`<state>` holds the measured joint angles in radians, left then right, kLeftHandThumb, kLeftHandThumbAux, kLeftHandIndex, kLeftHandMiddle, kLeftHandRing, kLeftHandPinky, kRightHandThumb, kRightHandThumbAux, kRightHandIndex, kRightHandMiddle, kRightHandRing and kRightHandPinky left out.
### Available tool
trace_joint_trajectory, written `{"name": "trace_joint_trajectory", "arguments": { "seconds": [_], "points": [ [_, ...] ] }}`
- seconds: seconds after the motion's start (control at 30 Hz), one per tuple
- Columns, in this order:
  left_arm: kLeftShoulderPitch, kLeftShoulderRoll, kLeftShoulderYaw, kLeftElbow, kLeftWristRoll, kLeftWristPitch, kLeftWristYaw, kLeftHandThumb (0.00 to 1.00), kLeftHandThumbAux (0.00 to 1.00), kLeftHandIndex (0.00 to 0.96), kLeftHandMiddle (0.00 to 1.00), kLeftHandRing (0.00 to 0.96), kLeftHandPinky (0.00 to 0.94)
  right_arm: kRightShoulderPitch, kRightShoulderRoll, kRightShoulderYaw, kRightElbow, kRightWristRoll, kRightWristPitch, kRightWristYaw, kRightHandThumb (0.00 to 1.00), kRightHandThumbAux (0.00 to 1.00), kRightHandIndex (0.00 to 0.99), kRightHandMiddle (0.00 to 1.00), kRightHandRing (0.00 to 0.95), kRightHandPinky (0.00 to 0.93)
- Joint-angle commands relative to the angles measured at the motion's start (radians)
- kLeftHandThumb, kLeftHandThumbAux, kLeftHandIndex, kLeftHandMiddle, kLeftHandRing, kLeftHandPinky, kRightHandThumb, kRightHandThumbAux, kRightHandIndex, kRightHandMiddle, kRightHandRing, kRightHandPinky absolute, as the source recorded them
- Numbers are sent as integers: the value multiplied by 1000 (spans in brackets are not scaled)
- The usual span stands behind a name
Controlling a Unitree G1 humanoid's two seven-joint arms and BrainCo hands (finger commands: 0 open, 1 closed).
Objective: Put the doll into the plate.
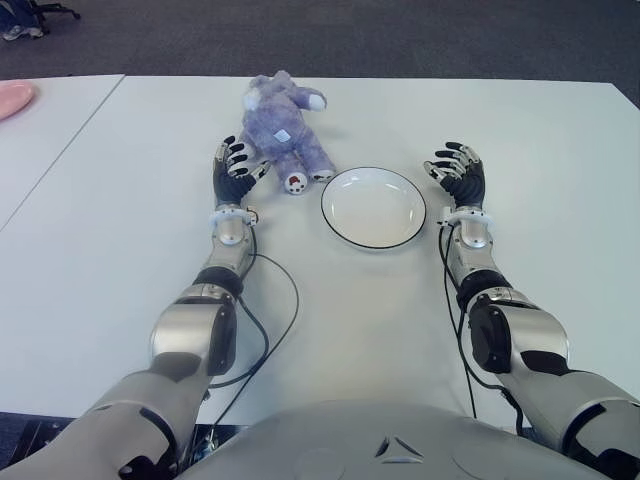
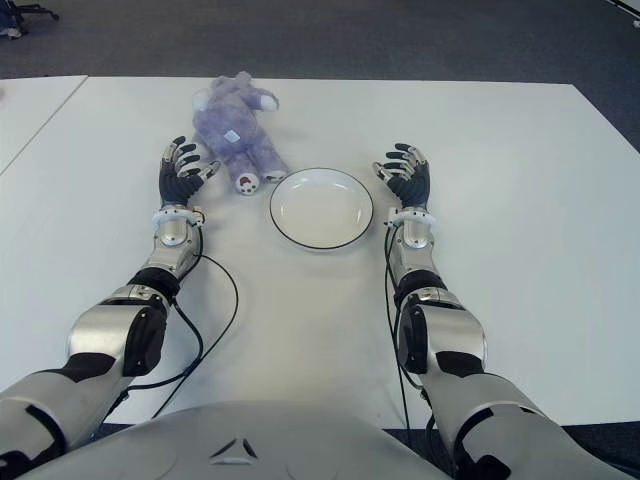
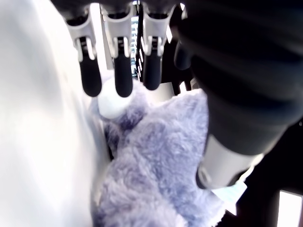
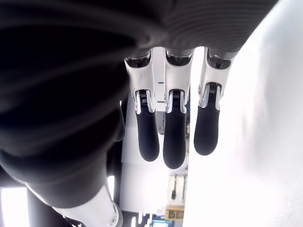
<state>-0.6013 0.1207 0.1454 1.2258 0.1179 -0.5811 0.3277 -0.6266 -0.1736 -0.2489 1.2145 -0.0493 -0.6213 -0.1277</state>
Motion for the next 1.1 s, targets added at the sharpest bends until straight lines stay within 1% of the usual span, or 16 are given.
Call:
{"name": "trace_joint_trajectory", "arguments": {
  "seconds": [0.03,0.3,0.43,0.53,0.7,0.8,0.87,0.97,1.1],
  "points": [
    [225,-56,-2,126,1,107,-28,82,811,141,217,257,296,212,77,-2,136,4,116,9,264,890,260,354,415,438],
    [225,-55,3,126,-3,110,-30,69,802,131,206,247,290,212,76,-1,137,3,117,10,268,890,260,352,415,438],
    [215,-54,25,122,-25,104,-26,79,815,108,190,235,293,212,78,1,136,1,116,6,286,891,261,360,419,442],
    [211,-56,33,121,-30,103,-21,87,823,95,184,234,297,212,77,0,136,2,118,7,283,890,261,360,419,440],
    [196,-50,65,118,-58,98,-10,94,829,63,162,224,292,213,77,0,136,2,117,6,276,889,259,363,420,442],
    [162,-30,92,105,-80,76,12,100,828,25,134,198,252,213,78,-2,136,4,116,7,281,887,258,366,423,445],
    [148,-25,94,100,-81,69,23,101,818,10,113,176,220,213,78,-2,136,5,116,8,286,885,257,365,423,446],
    [127,-20,91,94,-73,62,47,99,810,3,98,160,198,212,78,-3,136,5,118,10,288,884,258,364,423,446],
    [109,-15,82,95,-54,57,93,63,797,0,67,124,165,211,77,-1,136,2,116,6,291,889,264,363,423,448]
  ]
}}
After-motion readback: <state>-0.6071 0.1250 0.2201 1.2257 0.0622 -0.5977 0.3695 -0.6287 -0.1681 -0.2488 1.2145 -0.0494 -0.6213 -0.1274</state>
